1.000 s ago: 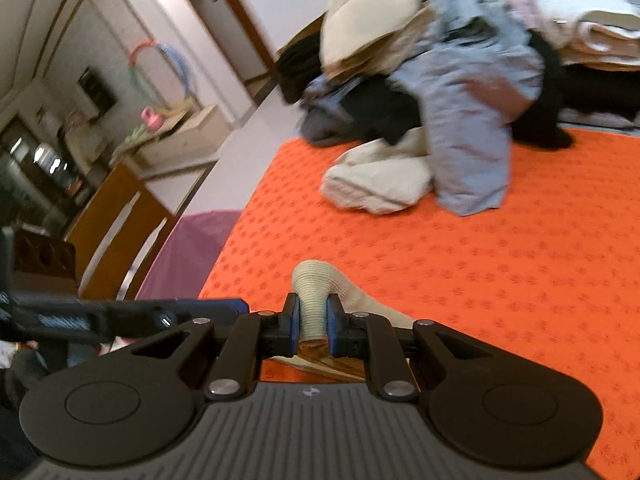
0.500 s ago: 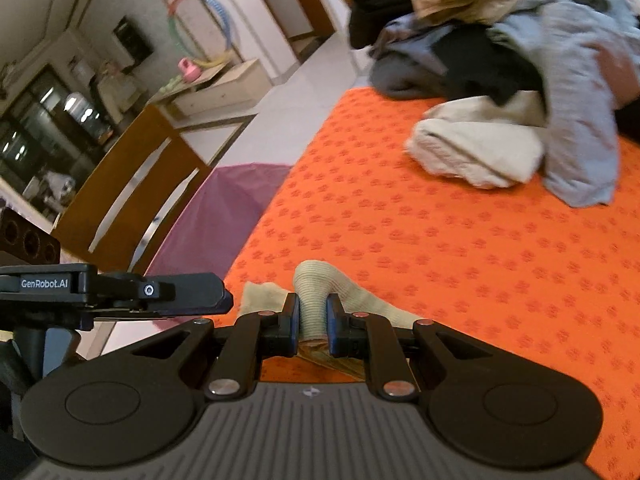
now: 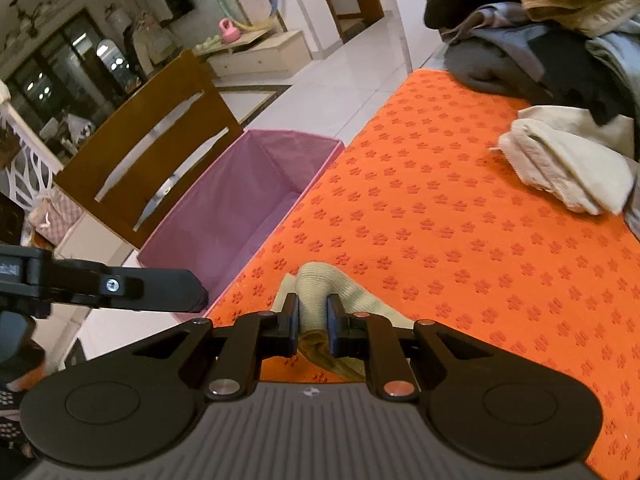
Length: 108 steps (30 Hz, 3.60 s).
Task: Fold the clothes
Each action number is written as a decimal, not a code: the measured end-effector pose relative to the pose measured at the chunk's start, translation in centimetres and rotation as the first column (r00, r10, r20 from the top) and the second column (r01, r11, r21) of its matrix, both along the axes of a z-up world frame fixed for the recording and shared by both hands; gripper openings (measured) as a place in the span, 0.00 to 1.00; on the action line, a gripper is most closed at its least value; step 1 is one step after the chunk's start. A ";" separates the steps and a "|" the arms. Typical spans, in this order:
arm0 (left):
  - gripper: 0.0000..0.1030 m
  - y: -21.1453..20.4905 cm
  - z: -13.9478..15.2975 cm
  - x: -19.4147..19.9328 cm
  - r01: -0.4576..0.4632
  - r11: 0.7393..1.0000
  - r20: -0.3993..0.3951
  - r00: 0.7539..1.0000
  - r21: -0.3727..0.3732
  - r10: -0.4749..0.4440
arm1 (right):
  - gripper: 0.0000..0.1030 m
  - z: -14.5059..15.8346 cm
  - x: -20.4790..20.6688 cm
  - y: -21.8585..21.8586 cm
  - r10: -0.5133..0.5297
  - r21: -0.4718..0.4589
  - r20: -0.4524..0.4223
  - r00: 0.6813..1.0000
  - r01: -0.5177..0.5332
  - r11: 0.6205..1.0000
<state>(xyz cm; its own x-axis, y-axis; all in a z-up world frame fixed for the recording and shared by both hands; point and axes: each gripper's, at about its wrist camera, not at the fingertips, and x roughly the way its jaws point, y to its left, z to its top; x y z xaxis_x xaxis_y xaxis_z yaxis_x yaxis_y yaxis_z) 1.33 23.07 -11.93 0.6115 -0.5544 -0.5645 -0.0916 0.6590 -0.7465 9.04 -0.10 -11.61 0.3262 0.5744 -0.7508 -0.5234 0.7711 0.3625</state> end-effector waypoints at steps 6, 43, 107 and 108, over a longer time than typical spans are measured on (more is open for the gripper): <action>0.44 0.3 -0.6 0.0 -0.016 1.000 -0.022 1.000 0.003 0.016 | 0.26 -0.4 -0.4 1.4 0.068 -0.018 0.017 0.998 -0.067 0.998; 0.15 -2.5 -3.6 4.1 0.179 0.959 -0.119 0.981 0.222 -0.155 | 0.55 -0.6 -2.0 -14.9 -0.228 -0.006 -0.096 0.969 0.229 0.974; 0.72 -8.2 -0.1 9.8 0.805 0.133 -0.187 0.289 0.578 -0.939 | 0.25 -0.4 0.1 2.6 0.641 -0.278 0.122 0.758 -0.594 0.755; 0.72 -8.6 -0.2 9.9 0.810 0.095 -0.197 0.252 0.579 -0.948 | 0.25 -0.5 -0.2 2.6 0.643 -0.289 0.134 0.754 -0.591 0.753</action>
